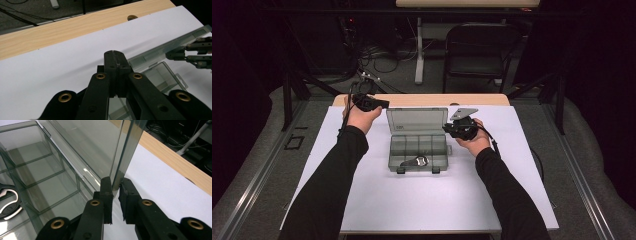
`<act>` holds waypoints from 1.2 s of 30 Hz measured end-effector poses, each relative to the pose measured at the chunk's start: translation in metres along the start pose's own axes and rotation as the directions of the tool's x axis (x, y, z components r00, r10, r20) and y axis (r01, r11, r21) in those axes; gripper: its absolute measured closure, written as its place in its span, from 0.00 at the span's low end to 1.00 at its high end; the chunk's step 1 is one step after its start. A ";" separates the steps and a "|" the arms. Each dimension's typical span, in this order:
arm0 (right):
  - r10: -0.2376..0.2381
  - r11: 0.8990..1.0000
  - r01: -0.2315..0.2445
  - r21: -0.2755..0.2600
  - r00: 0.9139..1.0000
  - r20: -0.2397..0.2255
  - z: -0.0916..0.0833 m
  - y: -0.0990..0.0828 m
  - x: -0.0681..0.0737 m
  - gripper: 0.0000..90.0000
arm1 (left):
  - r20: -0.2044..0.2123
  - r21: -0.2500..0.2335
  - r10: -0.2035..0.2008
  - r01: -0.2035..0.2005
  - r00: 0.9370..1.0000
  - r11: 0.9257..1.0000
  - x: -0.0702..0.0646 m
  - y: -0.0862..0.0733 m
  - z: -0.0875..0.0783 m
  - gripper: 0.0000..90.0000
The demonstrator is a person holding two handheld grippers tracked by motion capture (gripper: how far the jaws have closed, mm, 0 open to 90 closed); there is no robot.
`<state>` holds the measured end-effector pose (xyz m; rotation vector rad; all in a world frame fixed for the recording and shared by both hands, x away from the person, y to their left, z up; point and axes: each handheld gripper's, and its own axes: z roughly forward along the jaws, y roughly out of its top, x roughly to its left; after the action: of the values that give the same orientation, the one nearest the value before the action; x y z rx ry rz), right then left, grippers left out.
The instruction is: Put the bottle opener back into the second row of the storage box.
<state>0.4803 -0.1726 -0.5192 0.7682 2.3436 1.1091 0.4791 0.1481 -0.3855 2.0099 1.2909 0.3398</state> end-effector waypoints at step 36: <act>0.061 0.998 -0.061 -0.001 0.998 -0.020 -0.007 0.003 -0.003 0.87 | 0.033 0.037 0.014 -0.015 0.999 0.999 -0.013 0.002 0.028 1.00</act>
<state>0.4789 -0.1768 -0.5124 0.8369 2.3501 1.1492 0.4902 0.1244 -0.4024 2.0480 1.2718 0.2903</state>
